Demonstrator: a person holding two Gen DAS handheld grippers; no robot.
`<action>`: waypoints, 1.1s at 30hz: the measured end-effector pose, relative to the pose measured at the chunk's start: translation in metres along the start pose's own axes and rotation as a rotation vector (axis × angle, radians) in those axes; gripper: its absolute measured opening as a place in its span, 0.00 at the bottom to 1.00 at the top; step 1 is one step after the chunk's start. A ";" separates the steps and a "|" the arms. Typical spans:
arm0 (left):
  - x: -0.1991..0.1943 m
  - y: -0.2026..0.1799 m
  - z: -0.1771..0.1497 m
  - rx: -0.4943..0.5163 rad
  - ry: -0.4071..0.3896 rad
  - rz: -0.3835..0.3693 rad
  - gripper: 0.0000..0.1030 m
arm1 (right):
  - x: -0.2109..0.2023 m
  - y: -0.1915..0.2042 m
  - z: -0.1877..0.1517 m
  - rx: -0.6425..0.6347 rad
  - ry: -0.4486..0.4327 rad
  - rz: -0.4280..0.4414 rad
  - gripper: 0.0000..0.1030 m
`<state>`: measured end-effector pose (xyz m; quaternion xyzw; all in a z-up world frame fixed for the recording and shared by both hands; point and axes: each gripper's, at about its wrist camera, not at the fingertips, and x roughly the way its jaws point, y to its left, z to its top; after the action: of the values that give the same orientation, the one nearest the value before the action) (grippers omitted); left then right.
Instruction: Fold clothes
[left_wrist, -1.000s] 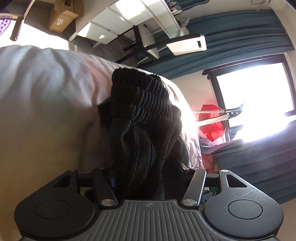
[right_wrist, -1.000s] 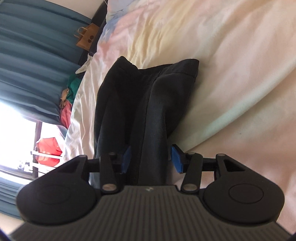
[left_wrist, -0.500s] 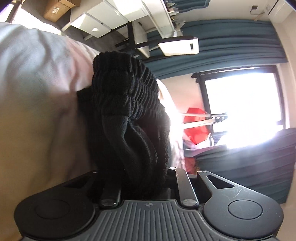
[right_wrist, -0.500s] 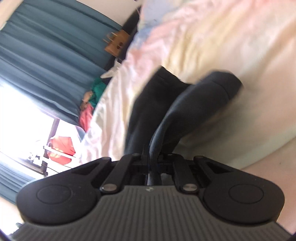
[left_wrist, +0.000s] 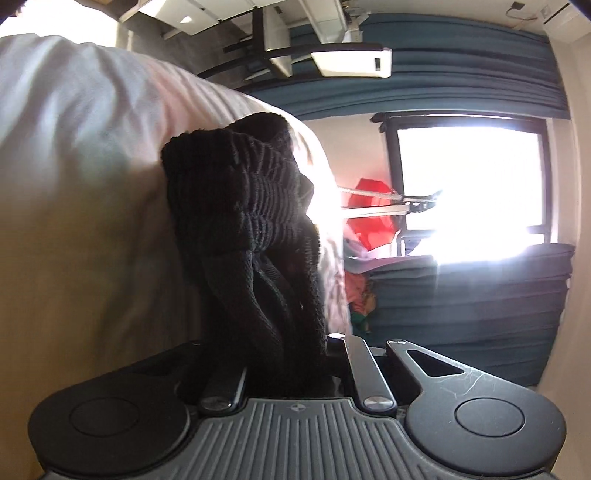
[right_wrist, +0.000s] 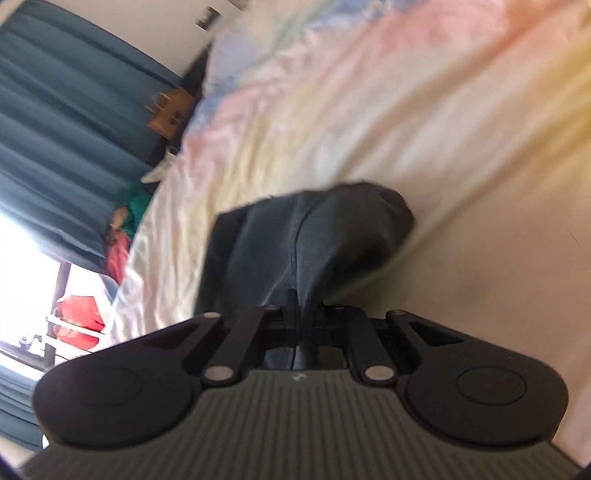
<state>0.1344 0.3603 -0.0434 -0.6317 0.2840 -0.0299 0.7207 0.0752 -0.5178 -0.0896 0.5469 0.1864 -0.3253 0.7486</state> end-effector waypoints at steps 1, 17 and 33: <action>-0.001 0.009 0.000 -0.022 0.007 0.045 0.10 | -0.002 -0.007 -0.002 0.017 0.017 -0.015 0.08; -0.011 0.035 0.004 -0.092 0.000 0.142 0.11 | 0.001 -0.048 0.003 0.303 0.012 0.245 0.42; -0.021 -0.029 -0.015 0.063 -0.008 0.159 0.08 | 0.052 0.045 0.071 -0.006 0.027 0.241 0.08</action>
<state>0.1193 0.3498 -0.0089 -0.5841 0.3293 0.0212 0.7416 0.1384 -0.5906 -0.0672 0.5675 0.1304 -0.2252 0.7812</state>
